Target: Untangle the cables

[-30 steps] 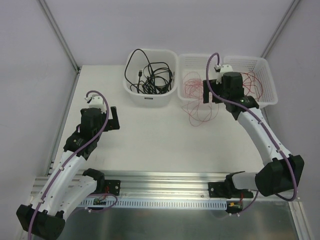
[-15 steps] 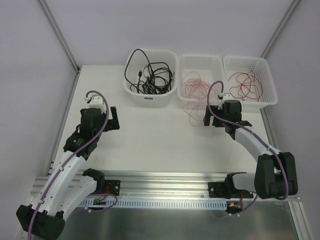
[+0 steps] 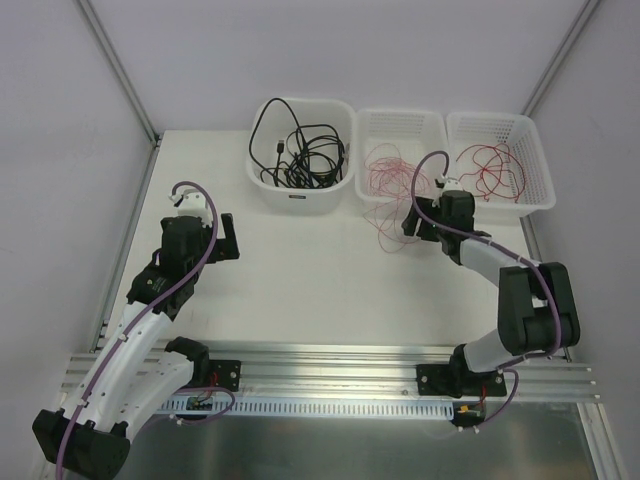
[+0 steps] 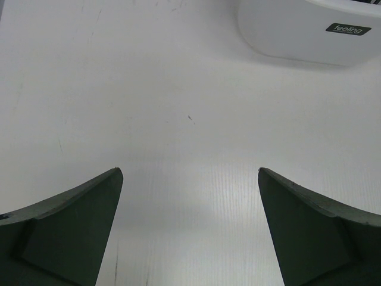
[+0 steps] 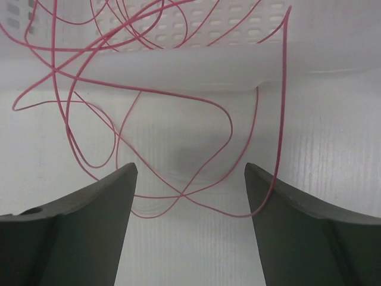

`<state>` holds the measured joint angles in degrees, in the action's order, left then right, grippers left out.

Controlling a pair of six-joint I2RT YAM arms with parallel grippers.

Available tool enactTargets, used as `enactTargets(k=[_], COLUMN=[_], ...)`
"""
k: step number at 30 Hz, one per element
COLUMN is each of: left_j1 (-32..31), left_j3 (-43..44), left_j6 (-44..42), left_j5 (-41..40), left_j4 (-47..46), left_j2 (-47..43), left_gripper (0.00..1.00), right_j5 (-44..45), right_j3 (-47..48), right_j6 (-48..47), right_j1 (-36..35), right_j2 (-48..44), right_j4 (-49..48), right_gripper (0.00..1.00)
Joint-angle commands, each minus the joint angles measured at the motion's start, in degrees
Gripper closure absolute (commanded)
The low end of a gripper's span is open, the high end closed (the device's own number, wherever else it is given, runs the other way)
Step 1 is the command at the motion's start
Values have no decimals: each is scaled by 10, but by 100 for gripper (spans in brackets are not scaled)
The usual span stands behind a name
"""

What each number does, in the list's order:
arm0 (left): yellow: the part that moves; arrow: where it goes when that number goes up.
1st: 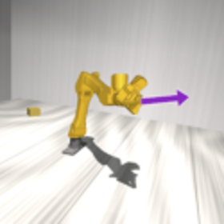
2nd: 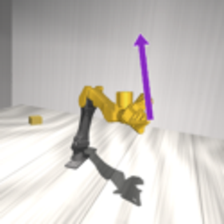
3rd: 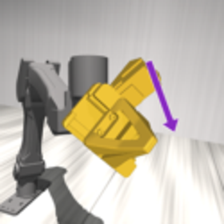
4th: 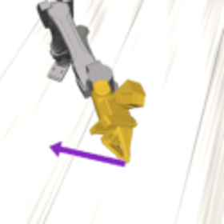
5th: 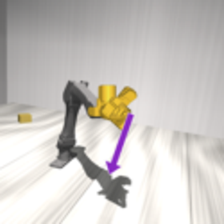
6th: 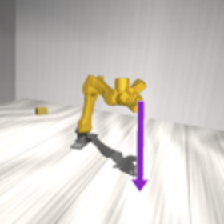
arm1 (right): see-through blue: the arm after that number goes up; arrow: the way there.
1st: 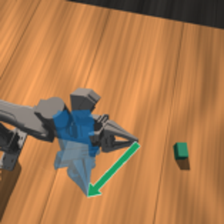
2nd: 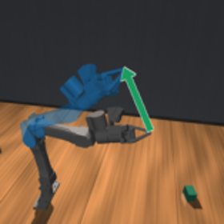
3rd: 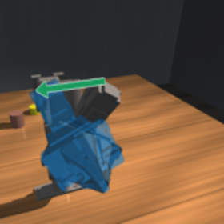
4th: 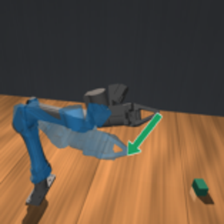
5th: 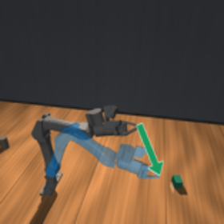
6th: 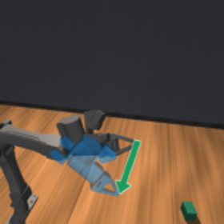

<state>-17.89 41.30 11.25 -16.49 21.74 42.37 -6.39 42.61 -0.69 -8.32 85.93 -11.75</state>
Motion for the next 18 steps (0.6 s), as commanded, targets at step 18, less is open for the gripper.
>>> enactTargets(k=[18], left_j1=[8], left_j3=[-1], left_j6=[3], left_j5=[13], left_j4=[-15], left_j2=[0], left_gripper=[1], right_j5=[60], right_j3=[20], right_j6=[136], right_j1=[4], right_j2=[71], right_j4=[-59], right_gripper=[60])
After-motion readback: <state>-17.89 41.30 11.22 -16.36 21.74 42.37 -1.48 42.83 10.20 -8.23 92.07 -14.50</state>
